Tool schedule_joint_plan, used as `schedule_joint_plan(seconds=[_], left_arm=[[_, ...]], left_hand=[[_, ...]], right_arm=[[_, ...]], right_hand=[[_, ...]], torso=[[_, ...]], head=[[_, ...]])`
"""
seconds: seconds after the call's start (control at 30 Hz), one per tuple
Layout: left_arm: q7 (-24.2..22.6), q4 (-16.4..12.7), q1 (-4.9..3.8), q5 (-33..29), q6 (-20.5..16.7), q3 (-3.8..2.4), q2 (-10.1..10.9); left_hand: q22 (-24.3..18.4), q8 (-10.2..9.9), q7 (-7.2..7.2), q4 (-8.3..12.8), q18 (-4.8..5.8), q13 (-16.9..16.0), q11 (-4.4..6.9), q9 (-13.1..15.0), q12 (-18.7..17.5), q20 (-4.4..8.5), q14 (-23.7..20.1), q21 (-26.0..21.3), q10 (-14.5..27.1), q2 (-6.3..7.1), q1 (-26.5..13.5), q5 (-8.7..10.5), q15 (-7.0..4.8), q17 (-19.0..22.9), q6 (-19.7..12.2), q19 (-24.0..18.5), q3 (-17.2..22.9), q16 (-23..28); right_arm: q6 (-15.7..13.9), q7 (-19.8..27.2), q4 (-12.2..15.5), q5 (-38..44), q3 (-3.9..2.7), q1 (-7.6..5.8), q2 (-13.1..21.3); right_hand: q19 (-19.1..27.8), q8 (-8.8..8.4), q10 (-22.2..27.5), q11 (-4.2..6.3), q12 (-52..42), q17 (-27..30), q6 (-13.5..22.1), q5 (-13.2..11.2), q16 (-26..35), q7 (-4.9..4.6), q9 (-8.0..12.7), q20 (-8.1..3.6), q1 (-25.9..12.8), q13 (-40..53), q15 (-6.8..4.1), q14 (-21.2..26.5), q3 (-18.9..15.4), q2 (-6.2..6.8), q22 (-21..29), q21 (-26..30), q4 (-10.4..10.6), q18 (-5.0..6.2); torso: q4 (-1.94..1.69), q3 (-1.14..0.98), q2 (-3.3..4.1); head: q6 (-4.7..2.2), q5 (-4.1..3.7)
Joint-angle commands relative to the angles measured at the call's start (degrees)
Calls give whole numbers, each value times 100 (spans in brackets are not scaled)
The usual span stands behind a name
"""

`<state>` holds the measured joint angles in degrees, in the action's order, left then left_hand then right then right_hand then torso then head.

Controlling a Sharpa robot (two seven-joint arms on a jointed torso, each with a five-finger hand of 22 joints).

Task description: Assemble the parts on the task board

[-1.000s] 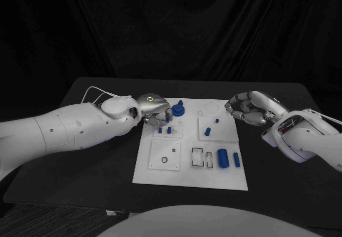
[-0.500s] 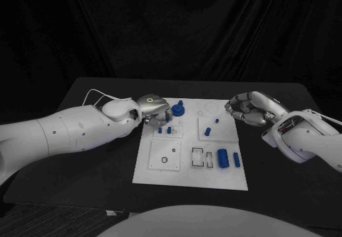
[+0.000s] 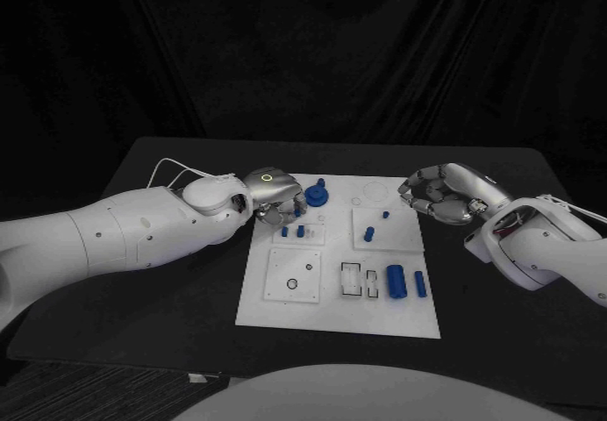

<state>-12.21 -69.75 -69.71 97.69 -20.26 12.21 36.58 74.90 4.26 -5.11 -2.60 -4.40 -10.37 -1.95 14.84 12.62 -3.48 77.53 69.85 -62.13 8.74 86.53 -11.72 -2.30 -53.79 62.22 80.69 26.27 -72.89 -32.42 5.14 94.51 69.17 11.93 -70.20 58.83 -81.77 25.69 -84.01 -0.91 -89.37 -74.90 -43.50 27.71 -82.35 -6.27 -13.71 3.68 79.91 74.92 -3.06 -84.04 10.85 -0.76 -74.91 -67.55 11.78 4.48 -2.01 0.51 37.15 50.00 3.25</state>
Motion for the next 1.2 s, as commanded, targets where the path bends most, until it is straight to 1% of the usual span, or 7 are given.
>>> schedule_joint_plan(seconds=[0.03, 0.3, 0.7, 1.0, 1.1, 1.17, 1.2], left_arm=[[38, 13, 11, 1, 97, -5, -11], [67, 31, 14, 1, 117, -5, -11], [142, 57, 16, 1, 97, -5, 5], [195, 190, 15, 1, -250, -6, 105], [213, 237, 3, 0, -391, -7, 191], [225, 233, -36, 0, -541, -7, 301], [228, 217, -89, -2, -687, -8, 387]], left_hand=[[922, -34, 53, 26, -6, 13, 2, -14, -41, -1, -52, -40, -4, 23, 17, -10, -9, 26, -38, -57, 18, 43], [910, -77, 133, 4, -14, 22, 21, -87, -129, -1, -100, -93, 28, 57, -62, 81, -22, 100, -343, -90, 21, 93], [894, -76, 287, -12, -24, 41, -38, -179, -251, -20, -145, -169, 120, 102, -103, 129, 17, 179, -732, -124, 40, 144], [896, -67, 325, 5, -23, 34, -34, -192, -251, -25, -140, -165, 96, 112, -81, 117, 22, 167, -791, -121, 52, 138], [897, -61, 328, 9, -22, 31, -31, -192, -249, -26, -138, -164, 89, 115, -77, 113, 20, 164, -788, -120, 55, 136], [893, -40, 328, -6, -25, 24, -29, -186, -244, -27, -144, -179, 72, 125, -100, 130, 18, 177, -759, -126, 47, 144], [885, -28, 321, -47, -32, 10, -15, -182, -236, -30, -170, -212, 49, 131, -151, 164, 13, 227, -739, -142, 33, 172]], right_arm=[[39, -92, 3, 12, -3, 17, 1], [48, -101, -1, 12, -3, 19, -1], [46, -111, -1, 12, -3, 21, 5], [-8, -121, 17, 12, -3, 19, 54], [-66, -128, 46, 12, -4, 7, 94], [-123, -136, 79, 12, -5, -47, 129], [-164, -148, 98, 12, -5, -118, 143]], right_hand=[[45, 25, -489, -54, 22, -192, -19, 34, 17, -8, 8, -8, 40, 1364, 46, -309, 27, -2, -847, 34, 9, 35], [48, 25, -480, -54, 29, -184, -18, 37, 22, -9, 9, -8, 45, 1353, 47, -307, 33, -3, -844, 45, 3, 37], [49, 19, -480, -51, 30, -175, -4, 39, 29, -12, 14, -8, 68, 1352, 46, -304, 49, 8, -844, 51, -24, 37], [60, 16, -464, -53, 43, -149, 4, 37, 46, -14, 17, -8, 79, 1331, 46, -298, 54, 23, -835, 82, -41, 43], [85, 19, -436, -58, 65, -91, -1, 34, 83, -16, 18, -7, 84, 1295, 49, -283, 56, 37, -816, 150, -52, 56], [142, 25, -376, -69, 113, 55, -9, 30, 180, -24, 21, 0, 83, 1219, 58, -240, 64, 60, -776, 294, -58, 82], [163, 27, -340, -71, 142, 153, -13, 28, 247, -28, 24, 3, 81, 1174, 62, -211, 71, 69, -760, 350, -59, 91]], torso=[[1, -2, 2], [6, -5, 3], [4, -4, 0], [3, -1, 2], [4, 1, 3], [5, 3, 3], [5, 3, 3]], head=[[0, -4], [0, 4], [0, 6], [0, -7], [0, -33], [0, -46], [0, -44]])
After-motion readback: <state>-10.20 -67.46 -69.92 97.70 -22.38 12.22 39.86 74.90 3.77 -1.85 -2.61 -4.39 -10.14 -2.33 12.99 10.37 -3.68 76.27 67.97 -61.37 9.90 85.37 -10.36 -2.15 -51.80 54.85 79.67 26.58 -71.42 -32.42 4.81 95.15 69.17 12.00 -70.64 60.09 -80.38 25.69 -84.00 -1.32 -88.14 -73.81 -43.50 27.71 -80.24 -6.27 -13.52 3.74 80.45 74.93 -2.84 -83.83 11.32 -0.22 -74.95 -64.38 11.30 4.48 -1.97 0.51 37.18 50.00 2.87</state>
